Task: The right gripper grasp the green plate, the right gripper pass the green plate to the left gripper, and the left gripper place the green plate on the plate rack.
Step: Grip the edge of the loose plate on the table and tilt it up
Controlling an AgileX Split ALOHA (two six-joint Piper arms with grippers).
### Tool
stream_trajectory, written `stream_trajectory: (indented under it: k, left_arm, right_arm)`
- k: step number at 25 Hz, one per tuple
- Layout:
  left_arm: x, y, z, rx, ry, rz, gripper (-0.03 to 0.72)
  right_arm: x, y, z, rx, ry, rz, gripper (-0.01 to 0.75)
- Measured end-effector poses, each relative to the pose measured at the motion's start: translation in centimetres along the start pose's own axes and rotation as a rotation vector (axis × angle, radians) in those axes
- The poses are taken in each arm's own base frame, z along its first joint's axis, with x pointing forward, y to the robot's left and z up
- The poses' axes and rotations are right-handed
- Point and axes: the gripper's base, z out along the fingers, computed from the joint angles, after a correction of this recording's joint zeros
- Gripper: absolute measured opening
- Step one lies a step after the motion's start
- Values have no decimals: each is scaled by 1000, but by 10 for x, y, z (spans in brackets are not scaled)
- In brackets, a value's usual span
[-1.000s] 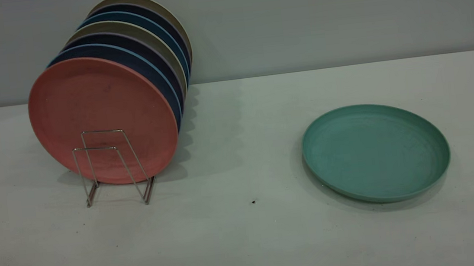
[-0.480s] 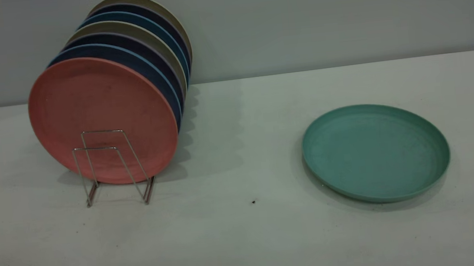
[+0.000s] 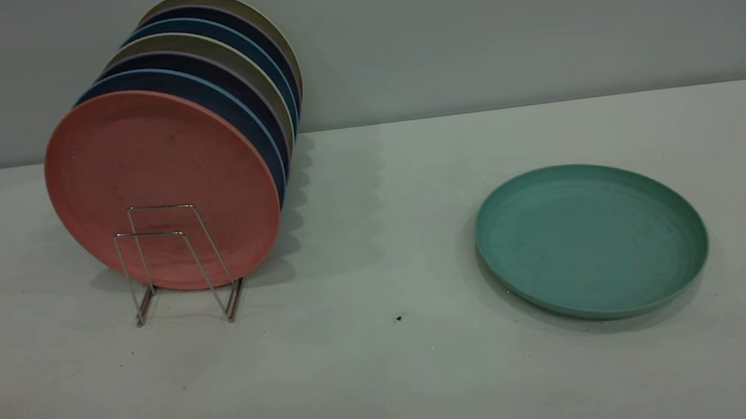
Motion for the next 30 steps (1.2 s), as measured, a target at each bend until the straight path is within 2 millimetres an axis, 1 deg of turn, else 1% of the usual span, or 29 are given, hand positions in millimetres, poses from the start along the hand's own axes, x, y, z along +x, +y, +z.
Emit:
stream_trajectory:
  k: [15,19,21,23,26,30]
  left_arm:
    - [0,0,0,0,0,0,379]
    - [-2,0,-1,-3,-1,-22,382]
    - [-9,1,-1,-3,16,-41,394]
    - [-21,1,2,3,59,-49,412]
    - [-47,2,11,6,140,-37,450]
    - [-89,4,32,19,200,3,500]
  right_arm:
    - [0,0,0,0,0,0,438]
    - [-2,1,0,-8,-4,5,438]
    - [-10,1,4,-22,13,15,438]
    - [-22,1,10,-26,23,22,438]
    - [-44,-1,26,-40,84,42,444]
    - [-77,-1,56,-74,171,51,482]
